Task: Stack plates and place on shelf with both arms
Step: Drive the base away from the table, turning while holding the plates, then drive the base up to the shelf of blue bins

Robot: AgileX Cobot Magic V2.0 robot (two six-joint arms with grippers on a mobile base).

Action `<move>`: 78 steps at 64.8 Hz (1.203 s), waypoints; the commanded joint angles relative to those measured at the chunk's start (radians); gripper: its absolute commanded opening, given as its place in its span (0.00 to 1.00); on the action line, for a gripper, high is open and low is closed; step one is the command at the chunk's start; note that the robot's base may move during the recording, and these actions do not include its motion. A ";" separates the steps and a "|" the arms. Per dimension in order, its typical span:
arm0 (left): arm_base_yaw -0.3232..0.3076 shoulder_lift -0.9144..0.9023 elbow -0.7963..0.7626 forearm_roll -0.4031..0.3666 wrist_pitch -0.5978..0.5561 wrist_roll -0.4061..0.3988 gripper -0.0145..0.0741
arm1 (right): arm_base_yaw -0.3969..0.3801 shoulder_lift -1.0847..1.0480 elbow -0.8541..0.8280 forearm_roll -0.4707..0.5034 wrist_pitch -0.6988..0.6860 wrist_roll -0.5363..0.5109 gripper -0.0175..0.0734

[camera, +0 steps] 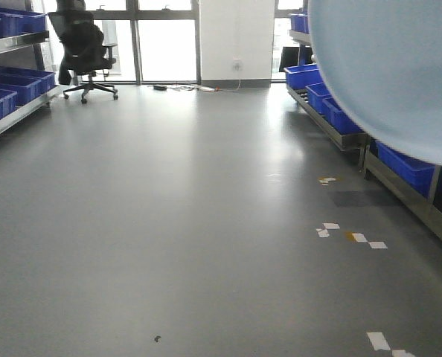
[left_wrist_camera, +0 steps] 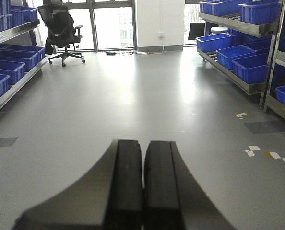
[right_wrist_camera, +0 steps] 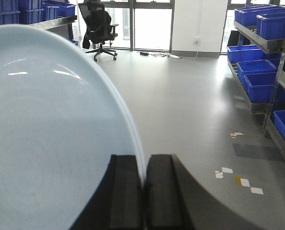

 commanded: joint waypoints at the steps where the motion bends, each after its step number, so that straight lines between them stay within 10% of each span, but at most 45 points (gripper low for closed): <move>1: 0.002 0.007 -0.030 0.001 -0.085 -0.002 0.26 | -0.003 0.000 -0.033 -0.006 -0.096 -0.002 0.25; 78: 0.002 0.007 -0.030 0.001 -0.085 -0.002 0.26 | -0.003 0.001 -0.033 -0.006 -0.096 -0.002 0.25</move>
